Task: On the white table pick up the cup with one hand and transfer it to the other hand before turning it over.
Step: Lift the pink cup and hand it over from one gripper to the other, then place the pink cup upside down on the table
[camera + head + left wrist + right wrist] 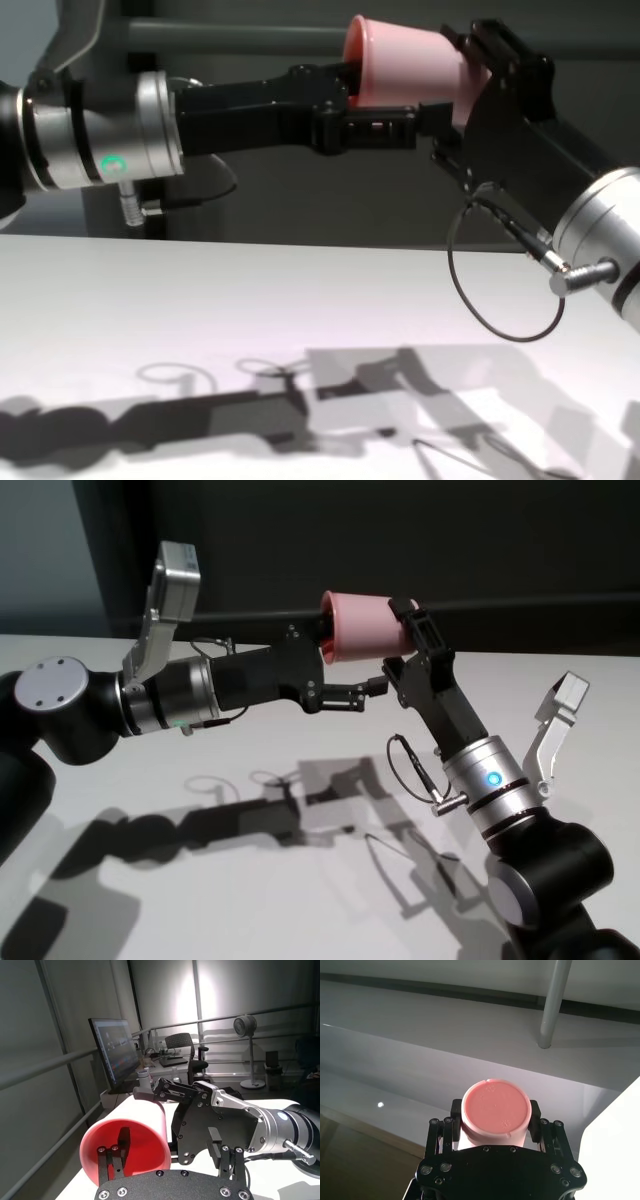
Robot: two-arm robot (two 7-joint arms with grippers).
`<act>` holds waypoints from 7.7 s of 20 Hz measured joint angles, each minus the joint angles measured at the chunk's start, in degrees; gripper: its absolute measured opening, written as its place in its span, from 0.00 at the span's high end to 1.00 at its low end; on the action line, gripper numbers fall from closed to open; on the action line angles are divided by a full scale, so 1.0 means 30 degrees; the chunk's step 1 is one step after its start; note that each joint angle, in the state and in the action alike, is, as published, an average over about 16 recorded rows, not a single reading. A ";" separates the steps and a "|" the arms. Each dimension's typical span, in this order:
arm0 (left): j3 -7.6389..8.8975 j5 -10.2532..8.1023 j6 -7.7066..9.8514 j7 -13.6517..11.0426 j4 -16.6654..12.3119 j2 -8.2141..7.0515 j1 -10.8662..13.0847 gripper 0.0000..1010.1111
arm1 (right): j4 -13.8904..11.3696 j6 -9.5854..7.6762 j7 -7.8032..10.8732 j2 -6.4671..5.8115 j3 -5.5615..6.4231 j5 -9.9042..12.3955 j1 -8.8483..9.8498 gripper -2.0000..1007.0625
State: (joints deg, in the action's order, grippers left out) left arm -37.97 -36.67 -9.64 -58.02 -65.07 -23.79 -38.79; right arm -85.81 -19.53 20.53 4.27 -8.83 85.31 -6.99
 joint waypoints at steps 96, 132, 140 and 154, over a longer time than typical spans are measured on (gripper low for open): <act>0.4932 0.1691 -0.0806 1.1473 -0.3896 -0.3355 0.9604 0.01 | -0.4606 0.0645 -0.6571 -0.4989 -0.0660 -0.2408 -0.0110 0.26; 0.4931 0.1691 -0.0807 1.1473 -0.3898 -0.3355 0.9601 0.01 | -0.5133 -0.2357 -1.2761 -0.8991 -0.5600 -0.7125 -0.5115 0.26; 0.4931 0.1691 -0.0807 1.1473 -0.3898 -0.3355 0.9601 0.01 | -0.4644 -0.3482 -1.3216 -0.9530 -0.6922 -0.7508 -0.5806 0.26; 0.4931 0.1691 -0.0808 1.1473 -0.3898 -0.3356 0.9601 0.01 | -0.3481 -0.4966 -1.2423 -1.0199 -0.8934 -0.8874 -0.6437 0.26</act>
State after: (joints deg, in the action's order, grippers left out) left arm -23.18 -31.60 -12.06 -23.60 -76.76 -33.86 -9.99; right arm -96.25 -34.42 -16.74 -26.32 -35.63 58.68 -26.30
